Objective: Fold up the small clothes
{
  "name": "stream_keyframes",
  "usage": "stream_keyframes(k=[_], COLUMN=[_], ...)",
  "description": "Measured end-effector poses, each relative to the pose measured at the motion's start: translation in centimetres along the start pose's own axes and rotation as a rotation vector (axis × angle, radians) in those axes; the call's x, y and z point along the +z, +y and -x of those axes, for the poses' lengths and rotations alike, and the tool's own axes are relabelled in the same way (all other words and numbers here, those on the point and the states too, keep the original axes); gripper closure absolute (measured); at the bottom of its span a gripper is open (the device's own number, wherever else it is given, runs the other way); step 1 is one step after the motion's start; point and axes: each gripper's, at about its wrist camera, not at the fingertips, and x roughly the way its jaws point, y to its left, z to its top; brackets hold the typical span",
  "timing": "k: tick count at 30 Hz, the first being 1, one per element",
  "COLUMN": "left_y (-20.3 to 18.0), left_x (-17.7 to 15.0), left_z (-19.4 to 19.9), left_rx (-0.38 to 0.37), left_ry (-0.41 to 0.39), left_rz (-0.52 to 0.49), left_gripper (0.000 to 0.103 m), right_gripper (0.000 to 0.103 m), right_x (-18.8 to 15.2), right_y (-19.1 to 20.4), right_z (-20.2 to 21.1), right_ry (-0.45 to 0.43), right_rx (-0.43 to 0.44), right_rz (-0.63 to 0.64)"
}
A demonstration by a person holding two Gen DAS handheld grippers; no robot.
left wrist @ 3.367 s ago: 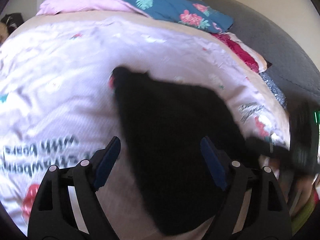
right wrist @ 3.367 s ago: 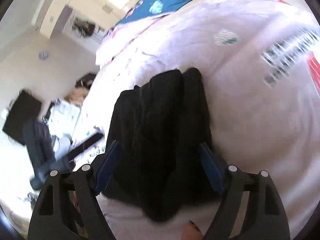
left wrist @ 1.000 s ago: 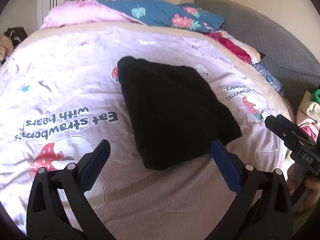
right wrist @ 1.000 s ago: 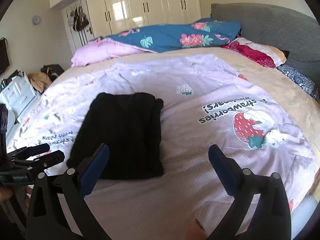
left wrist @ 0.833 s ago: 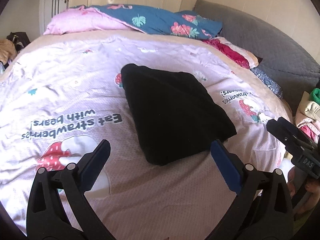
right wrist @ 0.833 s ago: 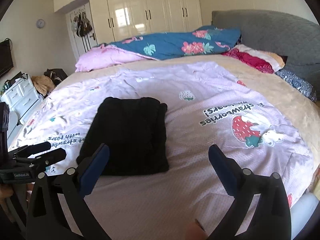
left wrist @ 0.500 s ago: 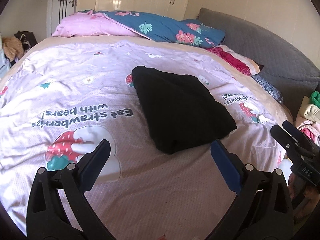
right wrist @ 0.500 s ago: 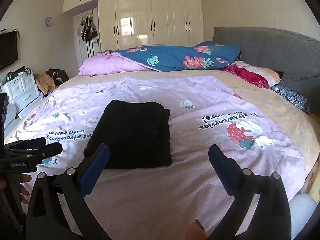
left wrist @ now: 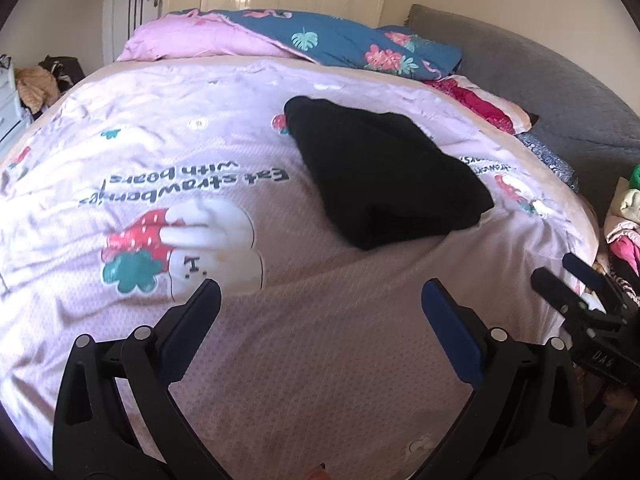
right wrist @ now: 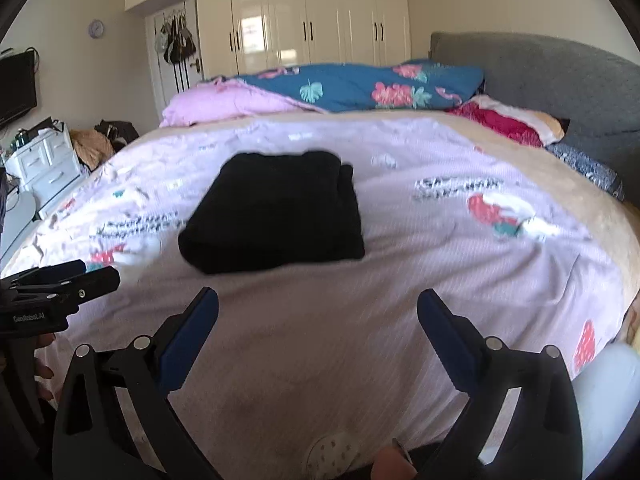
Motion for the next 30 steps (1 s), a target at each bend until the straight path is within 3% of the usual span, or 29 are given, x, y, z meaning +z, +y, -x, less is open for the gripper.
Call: stream_keyframes(k=[30], left_y=[0.4], left_x=[-0.3], left_z=[-0.8], left_rx=[0.037], left_ry=[0.044], left_rz=[0.016], left_gripper=[0.009], right_gripper=[0.004], right_x=[-0.9], right_y=[-0.4], right_z=[-1.2], right_ry=[0.056], right_rx=[-0.023], right_rz=[-0.010])
